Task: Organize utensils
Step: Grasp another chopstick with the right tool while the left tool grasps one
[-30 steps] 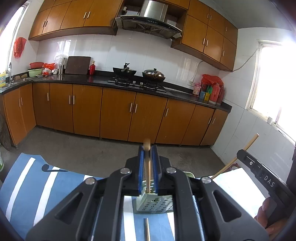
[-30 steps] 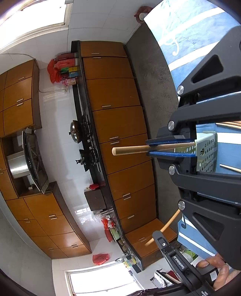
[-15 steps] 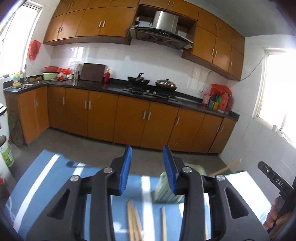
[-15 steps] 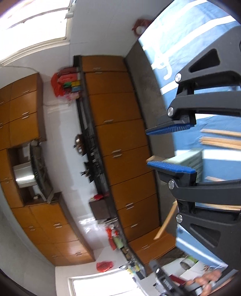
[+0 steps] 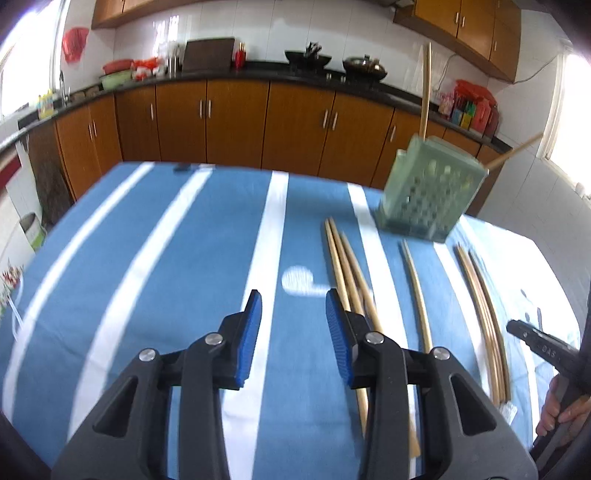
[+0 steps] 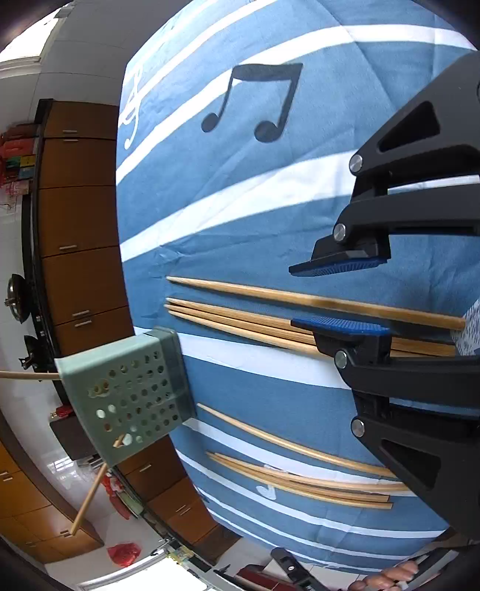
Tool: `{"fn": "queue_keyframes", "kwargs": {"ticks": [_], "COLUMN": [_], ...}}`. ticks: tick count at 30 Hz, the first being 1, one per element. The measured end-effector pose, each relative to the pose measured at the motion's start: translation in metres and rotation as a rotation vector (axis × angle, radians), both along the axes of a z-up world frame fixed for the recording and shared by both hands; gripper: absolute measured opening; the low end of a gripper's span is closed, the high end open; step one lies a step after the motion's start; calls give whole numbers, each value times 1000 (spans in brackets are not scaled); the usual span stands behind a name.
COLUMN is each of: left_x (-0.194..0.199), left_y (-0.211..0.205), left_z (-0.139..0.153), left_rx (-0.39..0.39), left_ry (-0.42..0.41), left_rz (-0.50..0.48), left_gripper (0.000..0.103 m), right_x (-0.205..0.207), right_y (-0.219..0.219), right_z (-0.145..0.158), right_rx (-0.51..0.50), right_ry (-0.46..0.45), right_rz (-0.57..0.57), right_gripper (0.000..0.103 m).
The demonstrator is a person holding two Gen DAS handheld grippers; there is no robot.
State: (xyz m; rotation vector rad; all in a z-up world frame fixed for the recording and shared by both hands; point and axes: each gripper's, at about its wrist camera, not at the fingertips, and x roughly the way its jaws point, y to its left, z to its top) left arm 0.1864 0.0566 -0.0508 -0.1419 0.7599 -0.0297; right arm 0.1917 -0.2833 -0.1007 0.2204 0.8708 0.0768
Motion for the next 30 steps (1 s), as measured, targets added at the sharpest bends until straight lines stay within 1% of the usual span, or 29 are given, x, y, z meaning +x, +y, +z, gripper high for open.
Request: {"fn": "queue_keyframes", "kwargs": {"ticks": [2,4,6,8,10,12,14,16,20,25,27,30], "left_x": [-3,-4,-5,-4,-3,-1,0,1,4,9,10,13], "left_y": [-3,-8,-11,-17,-23,-30,-36,-43,-53,-60,-63,-65], "left_z": [-8,-9,-12,-13,-16,-19,-24,-29,-36,-46,-50,-52], "left_rx": [-4,-9,-18,-21,-24,-23,-20,-12,11,43,69,105], "left_ry": [17,28,38,46,56,68,81,95,108,133,142,130], "left_rz": [-9,-19,-35,-51,-68,-82,-99,-117,-136,-137,-138,-125], "left_gripper": [36,36,36,36,34,27,22,21,18,13,10,9], "right_x": [-2,0,-1,-1,1,4,5,5,3,4,4,6], "right_y": [6,7,6,4,-5,-19,-29,-32,-28,-28,-28,-26], "right_z": [-3,-8,-11,-11,-11,-12,-12,-12,-12,-12,-12,-11], "right_rx": [-21,-44,-63,-89,-102,-94,-77,-71,-105,-94,-97,-103], "right_ry": [4,22,12,4,6,17,27,28,19,22,22,20], "right_rz": [5,1,-3,-11,-64,-139,-177,-176,-162,-161,-159,-146], "right_gripper": [23,22,13,8,8,8,8,8,8,8,8,8]}}
